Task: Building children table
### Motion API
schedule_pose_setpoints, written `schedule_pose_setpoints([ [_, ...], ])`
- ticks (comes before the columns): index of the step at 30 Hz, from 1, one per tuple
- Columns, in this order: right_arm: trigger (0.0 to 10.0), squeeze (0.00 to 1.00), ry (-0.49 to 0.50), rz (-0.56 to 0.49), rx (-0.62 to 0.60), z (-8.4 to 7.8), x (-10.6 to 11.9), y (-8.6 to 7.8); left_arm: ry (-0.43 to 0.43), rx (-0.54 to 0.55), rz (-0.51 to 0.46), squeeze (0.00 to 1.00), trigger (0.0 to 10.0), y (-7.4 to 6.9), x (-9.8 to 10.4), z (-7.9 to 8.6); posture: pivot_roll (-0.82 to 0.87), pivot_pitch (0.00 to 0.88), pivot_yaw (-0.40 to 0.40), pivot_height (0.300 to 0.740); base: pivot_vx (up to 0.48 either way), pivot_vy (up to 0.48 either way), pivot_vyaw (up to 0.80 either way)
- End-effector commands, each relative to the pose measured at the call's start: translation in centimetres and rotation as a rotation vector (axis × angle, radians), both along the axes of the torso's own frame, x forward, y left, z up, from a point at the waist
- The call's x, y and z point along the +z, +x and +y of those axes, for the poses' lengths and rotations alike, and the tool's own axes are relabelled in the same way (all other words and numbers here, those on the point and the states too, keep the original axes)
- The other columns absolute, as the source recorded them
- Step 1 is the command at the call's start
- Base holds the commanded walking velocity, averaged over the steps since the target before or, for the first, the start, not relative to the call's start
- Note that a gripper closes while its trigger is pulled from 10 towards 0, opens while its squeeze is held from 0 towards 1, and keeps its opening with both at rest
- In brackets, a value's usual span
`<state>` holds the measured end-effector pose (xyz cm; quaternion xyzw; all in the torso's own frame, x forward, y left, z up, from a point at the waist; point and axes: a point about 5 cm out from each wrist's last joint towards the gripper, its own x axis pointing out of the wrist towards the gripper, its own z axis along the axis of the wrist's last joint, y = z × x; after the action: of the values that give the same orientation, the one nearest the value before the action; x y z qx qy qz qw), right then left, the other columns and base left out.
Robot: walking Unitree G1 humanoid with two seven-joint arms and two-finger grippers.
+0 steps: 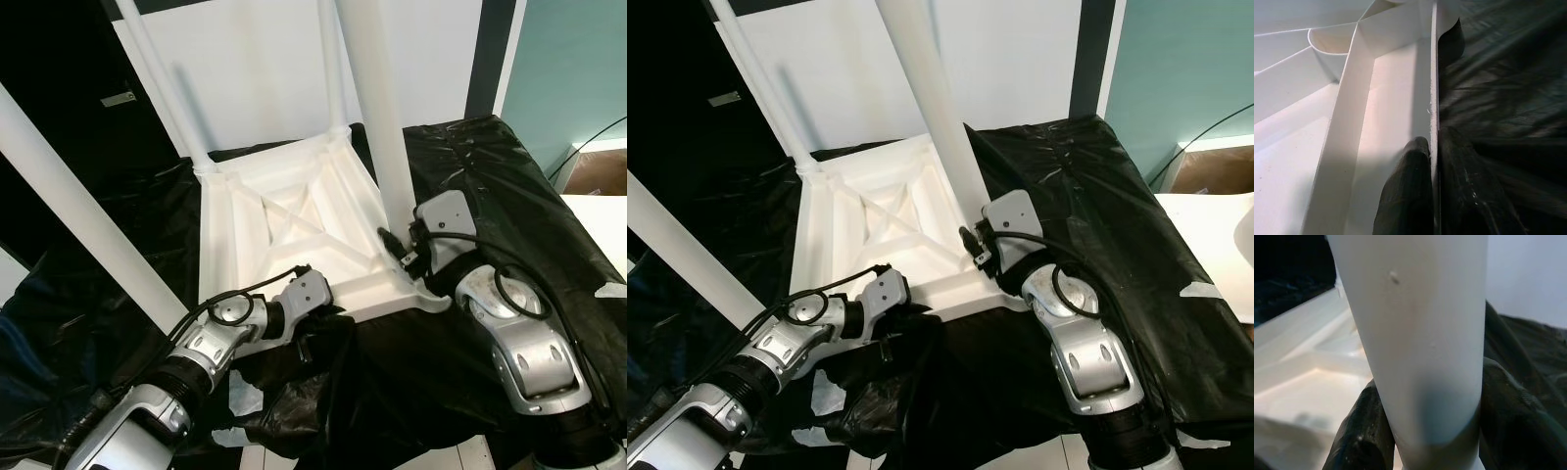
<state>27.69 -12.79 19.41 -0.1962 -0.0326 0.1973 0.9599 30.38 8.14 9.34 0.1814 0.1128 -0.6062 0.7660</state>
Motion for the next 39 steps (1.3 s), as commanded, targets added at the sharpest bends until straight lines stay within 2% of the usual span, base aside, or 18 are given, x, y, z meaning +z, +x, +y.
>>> schedule_pose_setpoints([
  [1,10.0,0.00,0.005,-0.014,0.011,0.2,0.3,-0.4,0.053,0.219,-0.044,0.00,10.0,1.5,-0.3,2.7,-0.19,0.000,0.158,0.740,0.000,0.000,0.00],
  [4,10.0,0.00,-0.003,0.009,-0.005,-0.4,-0.3,-0.8,0.056,0.203,-0.040,0.00,10.0,1.6,-0.2,3.1,-0.19,0.000,0.159,0.740,0.000,0.000,0.00],
  [9,10.0,0.00,-0.039,0.046,-0.021,-1.3,-1.8,-1.5,0.026,0.098,-0.013,0.00,10.0,0.8,0.0,3.1,-0.20,0.000,0.161,0.740,0.000,0.000,0.00],
  [15,10.0,0.00,-0.054,0.049,-0.034,-1.6,-2.4,-1.0,-0.018,0.013,0.019,0.00,10.0,0.1,0.4,3.0,-0.20,0.000,0.163,0.740,0.000,0.000,0.00],
  [18,10.0,0.00,-0.066,0.025,-0.034,-1.4,-2.3,0.0,-0.066,-0.103,0.086,0.00,10.0,-0.9,1.2,3.0,-0.20,0.000,0.161,0.740,0.000,0.000,0.00],
  [20,10.0,0.00,-0.069,0.018,-0.028,-1.2,-2.3,0.2,-0.073,-0.129,0.105,0.00,10.0,-1.2,1.3,3.1,-0.19,0.000,0.161,0.740,0.000,0.000,0.00],
  [25,10.0,0.00,-0.068,0.019,-0.011,-0.9,-2.4,0.3,-0.058,-0.136,0.103,0.00,10.0,-1.4,1.2,3.2,-0.18,0.000,0.160,0.740,0.000,0.000,0.00],
  [28,10.0,0.00,-0.064,0.045,0.021,-0.5,-3.3,0.0,-0.058,-0.107,0.072,0.00,10.0,-1.2,1.1,3.1,-0.17,0.000,0.159,0.740,0.000,0.000,0.00],
  [30,10.0,0.00,-0.066,0.068,0.057,-0.1,-3.9,-0.4,-0.089,-0.083,0.047,0.00,10.0,-1.0,1.4,2.8,-0.17,0.000,0.161,0.740,0.000,0.000,0.00],
  [31,10.0,0.00,-0.072,0.105,0.125,0.3,-4.8,-1.3,-0.170,-0.045,0.018,0.00,10.0,-0.5,2.4,2.3,-0.17,0.000,0.162,0.740,0.000,0.000,0.00],
  [32,10.0,0.00,-0.074,0.112,0.142,0.4,-4.9,-1.5,-0.195,-0.039,0.013,0.00,10.0,-0.4,2.8,2.2,-0.17,0.000,0.162,0.740,0.000,0.000,0.00],
  [33,10.0,0.00,-0.074,0.112,0.142,0.4,-4.9,-1.5,-0.195,-0.039,0.013,0.00,10.0,-0.4,2.8,2.2,-0.17,0.000,0.162,0.740,0.000,0.000,0.00],
  [35,10.0,0.00,-0.074,0.136,0.165,0.2,-5.2,-1.9,-0.304,-0.018,0.015,0.00,10.0,0.0,4.1,1.7,-0.17,0.000,0.165,0.740,0.000,0.000,0.00],
  [36,10.0,0.00,-0.074,0.136,0.165,0.2,-5.2,-1.9,-0.304,-0.018,0.015,0.00,10.0,0.0,4.1,1.7,-0.17,0.000,0.165,0.740,0.000,0.000,0.00],
  [38,10.0,0.00,-0.082,0.160,0.190,-0.1,-5.5,-2.2,-0.387,-0.003,0.033,0.00,10.0,0.2,5.1,1.3,-0.18,0.000,0.167,0.740,0.000,0.000,0.00],
  [39,10.0,0.00,-0.082,0.160,0.190,-0.1,-5.5,-2.2,-0.387,-0.003,0.033,0.00,10.0,0.2,5.1,1.3,-0.18,0.000,0.167,0.740,0.000,0.000,0.00],
])
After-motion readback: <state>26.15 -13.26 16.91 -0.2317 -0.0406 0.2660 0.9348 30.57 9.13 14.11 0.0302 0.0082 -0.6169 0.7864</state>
